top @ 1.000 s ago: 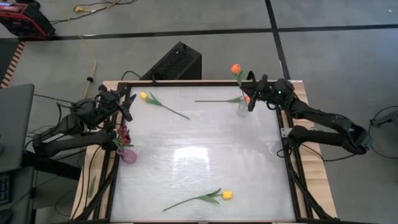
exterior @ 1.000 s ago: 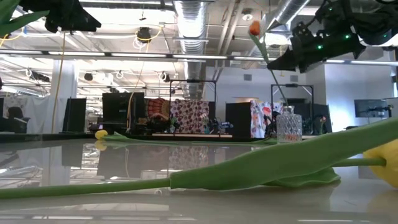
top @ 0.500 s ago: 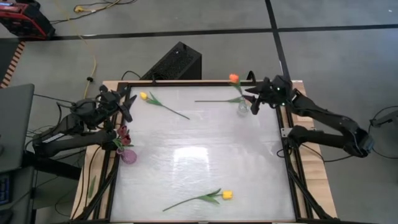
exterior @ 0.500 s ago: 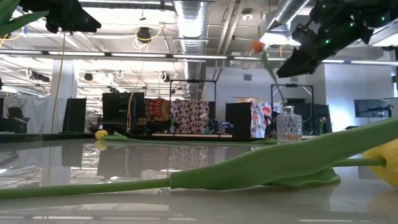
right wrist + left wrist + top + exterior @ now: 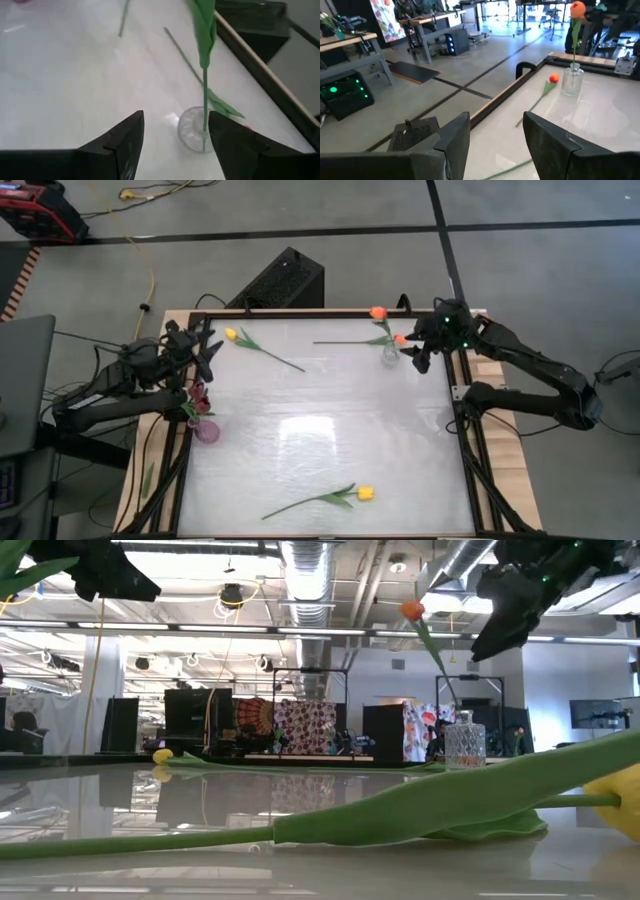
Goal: Sort flowers into vase by color
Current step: Put the orange tulip into the transparent vase
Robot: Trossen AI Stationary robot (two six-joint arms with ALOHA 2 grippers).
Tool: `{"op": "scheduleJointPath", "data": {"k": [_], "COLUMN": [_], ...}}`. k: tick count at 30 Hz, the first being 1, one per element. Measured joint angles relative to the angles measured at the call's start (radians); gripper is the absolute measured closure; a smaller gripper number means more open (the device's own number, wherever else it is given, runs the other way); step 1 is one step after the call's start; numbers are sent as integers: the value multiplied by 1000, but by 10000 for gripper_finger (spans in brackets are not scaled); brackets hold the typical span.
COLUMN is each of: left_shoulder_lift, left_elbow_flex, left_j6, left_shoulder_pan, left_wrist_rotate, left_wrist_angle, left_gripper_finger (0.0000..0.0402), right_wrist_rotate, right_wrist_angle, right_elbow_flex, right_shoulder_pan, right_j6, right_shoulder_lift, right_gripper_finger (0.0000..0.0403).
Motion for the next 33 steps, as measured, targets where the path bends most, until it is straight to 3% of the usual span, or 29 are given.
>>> {"op": "scheduleJointPath", "data": {"k": [6,17,26,33], "left_shoulder_lift": [0,0,0,0], "left_elbow_flex": [0,0,0,0], "left_j6": [1,-23,-34,-43], "left_shoulder_pan": [0,0,0,0], "left_wrist_rotate": [0,1,1,11], "left_wrist_angle": [-7,-41,-50,-50], "left_gripper_finger": [228,228,228,228], "right_wrist_rotate": [154,-47,-85,-84], "right_wrist_angle": [38,284,217,114], "right_elbow_flex": [1,24,288,480], "right_shoulder_pan": [-76,-388,-379,-323], "right_j6": [20,14,162,162], "right_shoulder_lift": [44,362,742,959], "right_gripper_finger": [154,154,154,154]}}
